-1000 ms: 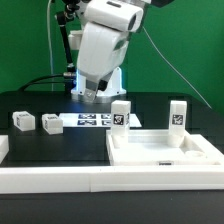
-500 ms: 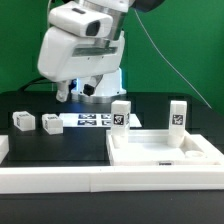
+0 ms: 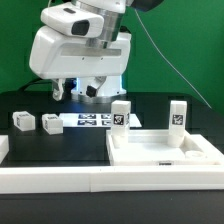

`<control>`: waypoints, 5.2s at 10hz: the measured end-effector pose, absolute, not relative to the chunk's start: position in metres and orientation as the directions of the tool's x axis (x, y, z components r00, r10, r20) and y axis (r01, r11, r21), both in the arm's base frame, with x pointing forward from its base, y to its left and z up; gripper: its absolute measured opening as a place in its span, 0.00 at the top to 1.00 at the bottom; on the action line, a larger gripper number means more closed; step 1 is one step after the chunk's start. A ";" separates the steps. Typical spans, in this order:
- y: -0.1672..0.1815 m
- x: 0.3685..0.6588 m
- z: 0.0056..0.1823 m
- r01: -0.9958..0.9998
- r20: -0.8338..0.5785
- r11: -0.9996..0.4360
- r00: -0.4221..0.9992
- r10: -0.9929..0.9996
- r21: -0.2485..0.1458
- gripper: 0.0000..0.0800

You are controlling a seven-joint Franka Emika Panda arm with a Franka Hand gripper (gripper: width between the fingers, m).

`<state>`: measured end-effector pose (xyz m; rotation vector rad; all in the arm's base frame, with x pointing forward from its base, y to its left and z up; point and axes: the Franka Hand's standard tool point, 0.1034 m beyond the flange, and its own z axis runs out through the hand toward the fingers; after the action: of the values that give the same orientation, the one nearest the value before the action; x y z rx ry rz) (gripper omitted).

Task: Assemble square table

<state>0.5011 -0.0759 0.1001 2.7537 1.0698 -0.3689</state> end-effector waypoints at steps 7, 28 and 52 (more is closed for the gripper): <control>-0.131 0.459 0.080 0.618 -0.307 -0.786 0.751 0.585 0.017 0.19; -0.139 0.402 0.016 0.514 -0.825 -0.858 0.486 0.288 0.003 0.19; -0.121 0.430 0.065 0.492 -0.811 -0.870 0.518 0.271 0.023 0.60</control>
Offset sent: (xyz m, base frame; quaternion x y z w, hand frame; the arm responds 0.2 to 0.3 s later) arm -0.0523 -0.0528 -0.0268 0.0451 -0.0104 0.0685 0.9966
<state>0.4303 -0.1207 0.0648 2.5110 0.6445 -1.2758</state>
